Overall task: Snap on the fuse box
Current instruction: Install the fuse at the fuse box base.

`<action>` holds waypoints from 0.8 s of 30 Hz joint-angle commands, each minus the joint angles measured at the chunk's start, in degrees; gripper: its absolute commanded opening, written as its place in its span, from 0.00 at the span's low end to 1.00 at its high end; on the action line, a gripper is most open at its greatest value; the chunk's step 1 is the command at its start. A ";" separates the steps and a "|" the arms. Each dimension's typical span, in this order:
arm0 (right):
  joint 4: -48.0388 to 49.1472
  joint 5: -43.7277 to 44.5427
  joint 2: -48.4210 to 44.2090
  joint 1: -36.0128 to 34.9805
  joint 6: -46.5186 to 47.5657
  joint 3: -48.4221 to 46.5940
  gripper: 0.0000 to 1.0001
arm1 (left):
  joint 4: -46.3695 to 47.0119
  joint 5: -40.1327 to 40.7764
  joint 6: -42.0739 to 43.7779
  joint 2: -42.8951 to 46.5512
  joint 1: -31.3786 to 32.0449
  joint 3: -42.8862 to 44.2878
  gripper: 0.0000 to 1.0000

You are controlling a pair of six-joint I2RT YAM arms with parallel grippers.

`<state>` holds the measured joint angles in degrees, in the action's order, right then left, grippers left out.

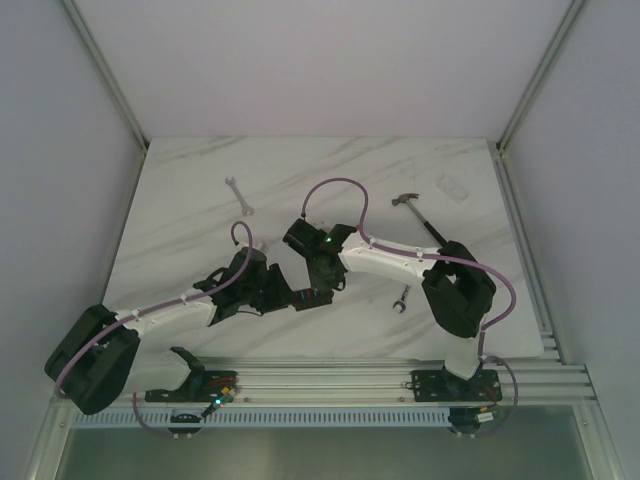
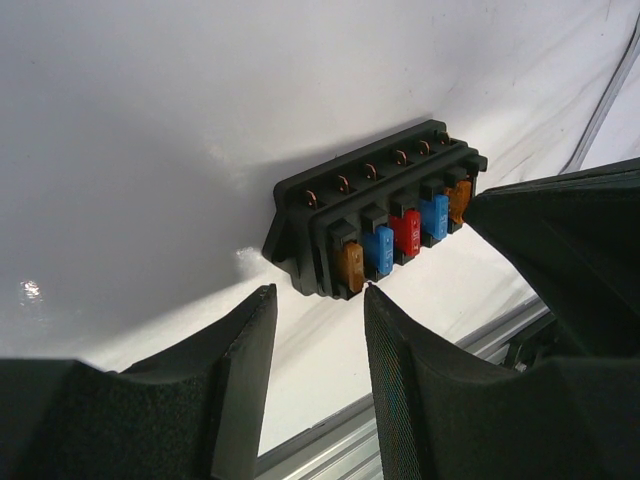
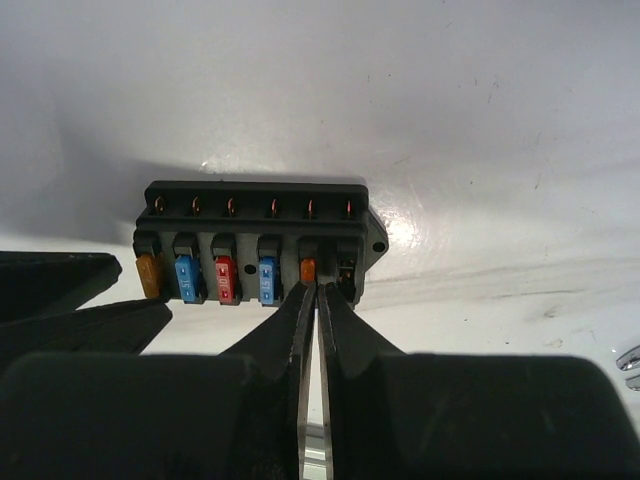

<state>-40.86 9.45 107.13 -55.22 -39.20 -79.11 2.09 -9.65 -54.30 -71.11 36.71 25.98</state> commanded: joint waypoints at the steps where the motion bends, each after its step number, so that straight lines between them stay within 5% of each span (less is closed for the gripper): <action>1: 0.23 -0.75 0.88 0.11 -0.16 0.80 0.12 | -0.96 -0.37 0.78 -0.69 -0.28 1.68 0.50; 13: -1.52 -2.56 5.59 0.06 0.35 2.30 0.00 | -0.36 -0.77 0.86 -1.61 -0.16 1.84 0.48; 24: -1.79 -3.40 11.51 -0.55 1.73 4.13 0.00 | -0.11 -0.64 0.87 -1.74 -0.14 1.28 0.47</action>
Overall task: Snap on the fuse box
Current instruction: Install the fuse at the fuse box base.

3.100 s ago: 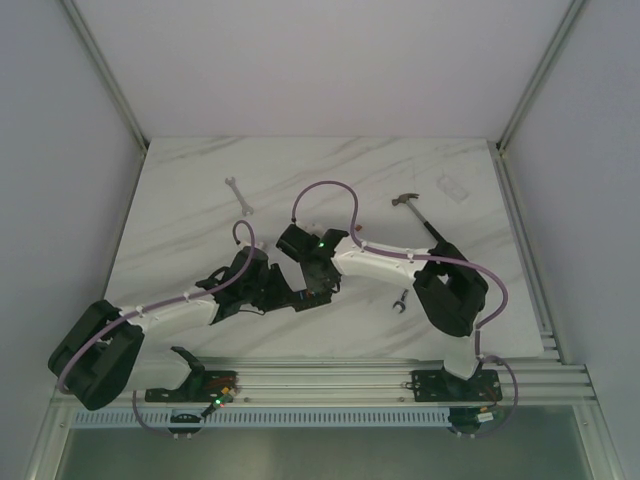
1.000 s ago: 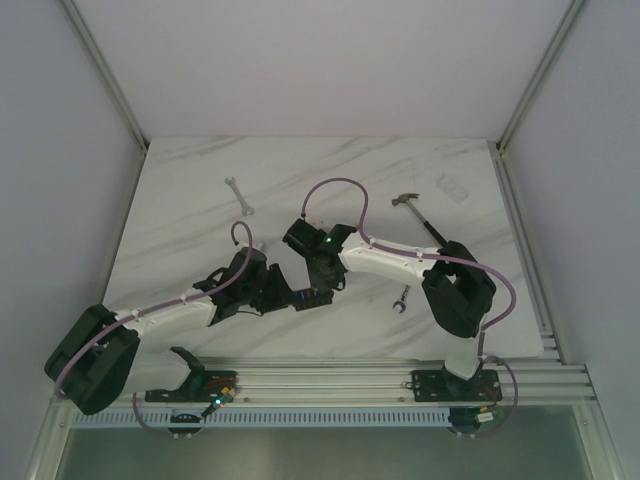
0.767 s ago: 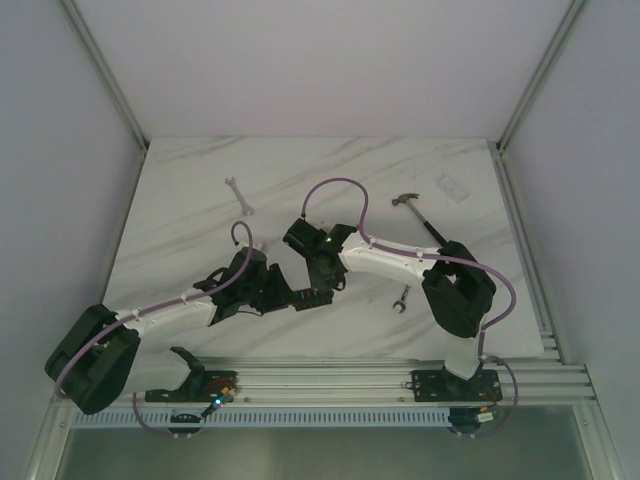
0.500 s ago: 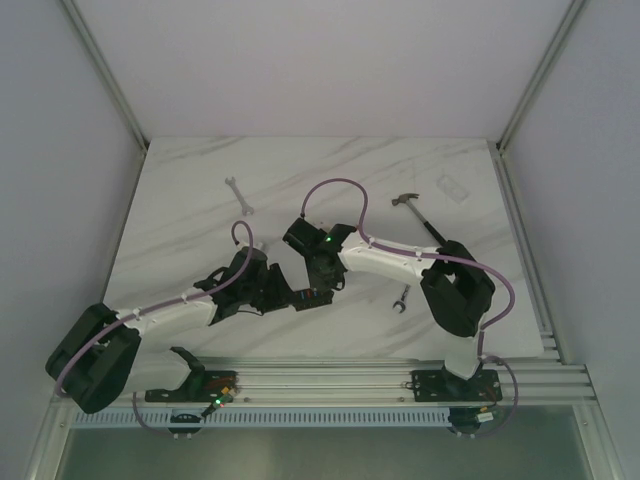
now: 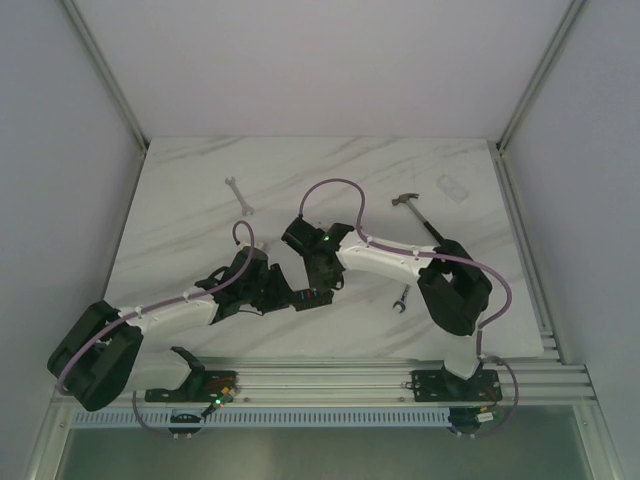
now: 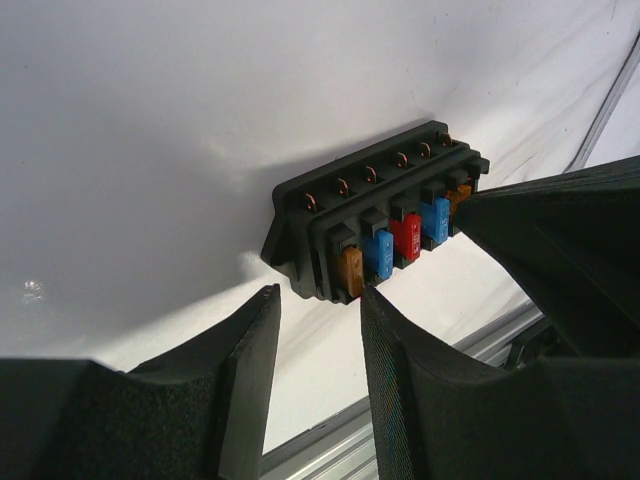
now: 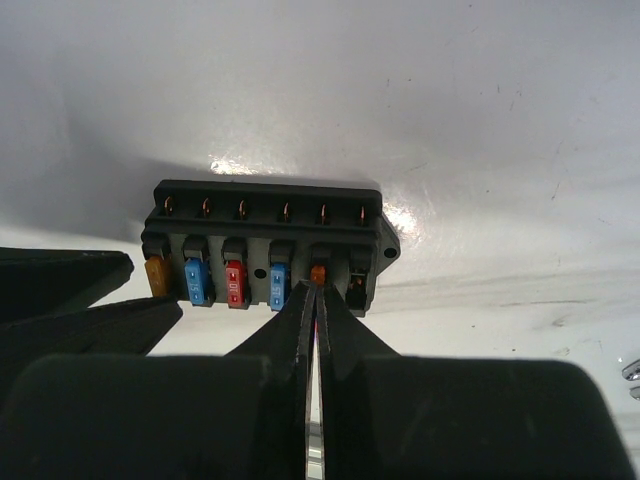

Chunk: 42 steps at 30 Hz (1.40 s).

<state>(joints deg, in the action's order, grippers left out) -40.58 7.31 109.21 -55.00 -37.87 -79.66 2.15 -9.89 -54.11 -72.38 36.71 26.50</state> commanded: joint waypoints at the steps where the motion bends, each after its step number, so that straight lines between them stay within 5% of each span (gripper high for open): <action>1: -1.95 -1.34 10.23 -0.87 0.54 4.69 0.00 | -0.19 -0.42 0.55 -0.55 -0.15 0.77 0.47; 11: -1.99 1.26 16.66 -1.01 0.88 8.68 0.00 | -0.19 -0.24 0.49 -0.38 -0.15 0.14 0.47; 23: -3.86 4.88 13.22 0.58 1.67 14.03 0.00 | -0.20 0.13 -0.15 1.65 -0.11 -1.31 0.46; 36: -2.81 4.08 2.86 -0.72 4.69 -3.91 0.00 | -0.16 -0.36 -0.12 2.71 -0.17 -0.56 0.48; 42: -1.58 2.87 -0.80 -0.80 4.08 -5.55 0.11 | -0.21 -0.18 -0.14 3.68 -0.12 -0.69 0.49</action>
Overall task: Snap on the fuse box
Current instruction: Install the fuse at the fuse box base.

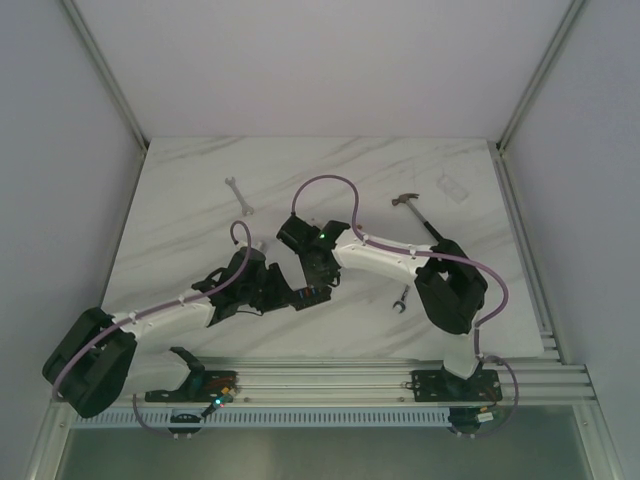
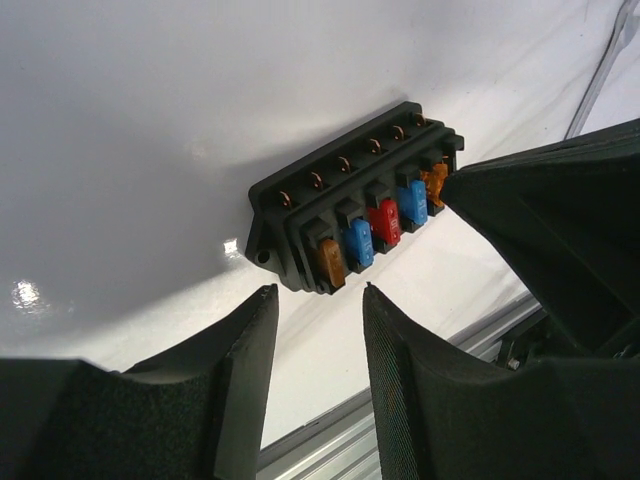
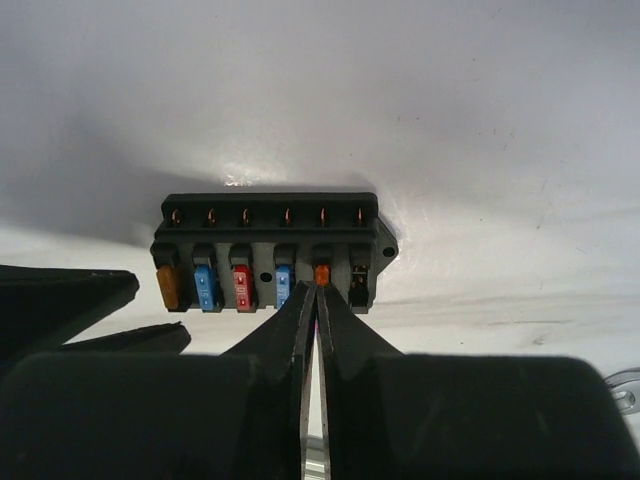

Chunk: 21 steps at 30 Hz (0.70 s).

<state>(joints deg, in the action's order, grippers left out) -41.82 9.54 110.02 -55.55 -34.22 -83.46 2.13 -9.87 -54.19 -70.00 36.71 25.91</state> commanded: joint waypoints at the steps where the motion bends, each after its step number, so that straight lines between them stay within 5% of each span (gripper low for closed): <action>1: -0.38 0.51 -1.99 -0.19 0.34 -1.77 0.12 | -0.20 -0.23 -0.05 1.16 -0.12 0.01 0.49; 21: -1.40 0.51 1.15 -0.59 -2.53 2.18 0.10 | 0.32 -0.36 0.67 -1.58 -0.01 1.60 0.50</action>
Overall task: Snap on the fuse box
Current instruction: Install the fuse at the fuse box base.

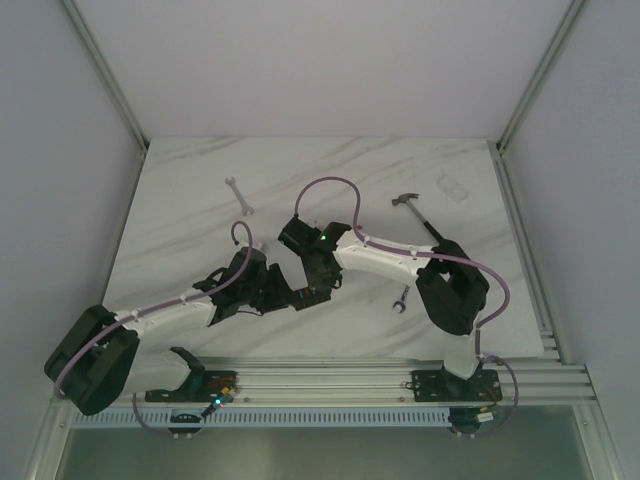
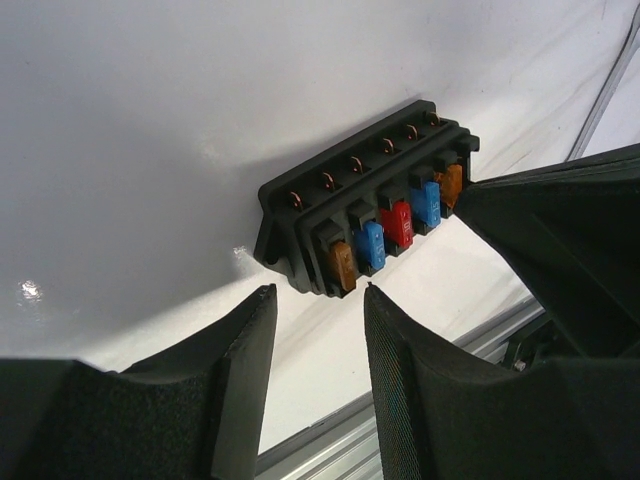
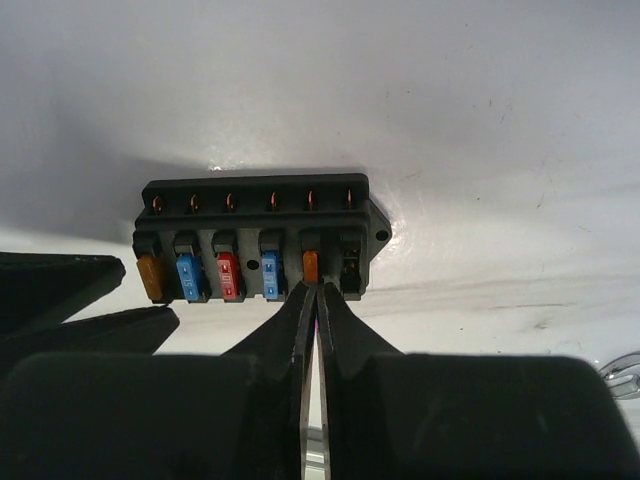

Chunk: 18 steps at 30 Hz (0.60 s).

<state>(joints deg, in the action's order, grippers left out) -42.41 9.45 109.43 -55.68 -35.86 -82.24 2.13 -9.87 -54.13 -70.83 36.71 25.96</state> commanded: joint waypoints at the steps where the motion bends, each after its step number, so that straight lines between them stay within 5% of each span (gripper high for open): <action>1: -0.76 0.60 2.06 -0.48 -0.86 1.08 0.09 | 0.41 -0.41 0.61 -0.88 -0.03 1.56 0.49; 4: -0.66 0.20 3.25 -0.41 -0.61 1.59 0.00 | 0.57 -0.43 0.68 -1.14 -0.02 1.57 0.49; 18: -5.61 1.51 12.09 -1.53 1.00 6.47 0.00 | 1.17 -0.33 0.64 -1.77 0.03 0.77 0.49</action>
<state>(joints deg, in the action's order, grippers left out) -42.68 10.13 111.28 -56.38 -35.48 -82.48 2.39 -9.87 -54.11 -72.01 36.71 26.00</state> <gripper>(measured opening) 0.024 0.493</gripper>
